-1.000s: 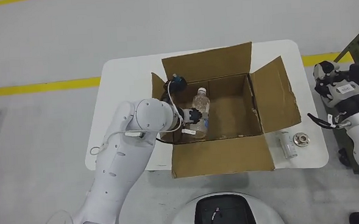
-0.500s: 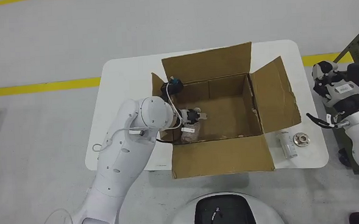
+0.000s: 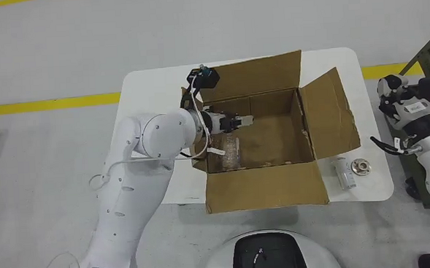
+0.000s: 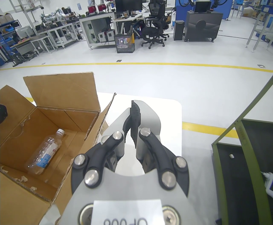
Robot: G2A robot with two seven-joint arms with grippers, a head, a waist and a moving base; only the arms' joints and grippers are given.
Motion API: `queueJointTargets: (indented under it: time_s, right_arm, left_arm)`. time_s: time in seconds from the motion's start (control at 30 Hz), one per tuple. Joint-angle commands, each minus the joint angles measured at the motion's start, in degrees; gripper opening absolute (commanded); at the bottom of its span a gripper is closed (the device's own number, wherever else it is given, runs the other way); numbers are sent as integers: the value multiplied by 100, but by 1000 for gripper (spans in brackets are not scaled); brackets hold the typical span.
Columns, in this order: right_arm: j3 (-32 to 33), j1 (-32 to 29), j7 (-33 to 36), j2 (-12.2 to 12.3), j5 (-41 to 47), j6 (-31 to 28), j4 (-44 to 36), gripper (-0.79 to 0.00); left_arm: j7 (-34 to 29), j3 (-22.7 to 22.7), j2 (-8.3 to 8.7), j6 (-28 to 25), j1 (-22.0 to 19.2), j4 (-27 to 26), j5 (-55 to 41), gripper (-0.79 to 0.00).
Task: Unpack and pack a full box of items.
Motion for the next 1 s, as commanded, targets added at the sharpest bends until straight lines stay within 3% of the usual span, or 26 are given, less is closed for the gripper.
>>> queueJointTargets:
  time_s: [0.0, 0.27, 0.43, 0.83, 0.97]
  right_arm:
    - [-2, -11, 10, 2, -2, -2, -5, -785]
    - [-65, -3, 45, 7, -33, -25, -38, -785]
    - [-145, 6, 49, 7, -62, -33, -36, -785]
    - [-215, -32, 75, 17, -283, -28, -92, -785]
    - [-124, -105, 260, 67, -1201, -121, -131, -785]
  left_arm:
    - [70, -148, 57, -164, 2, -271, 401, 0]
    - [153, -807, 275, -628, 304, -1033, 1737, 0]
    - [-78, -1318, 384, -639, 624, -1143, 2091, 0]
    - [-21, -1315, 384, -656, 645, -1151, 2088, 0]
    - [555, -1291, 432, -1203, 840, -1285, 2573, 0]
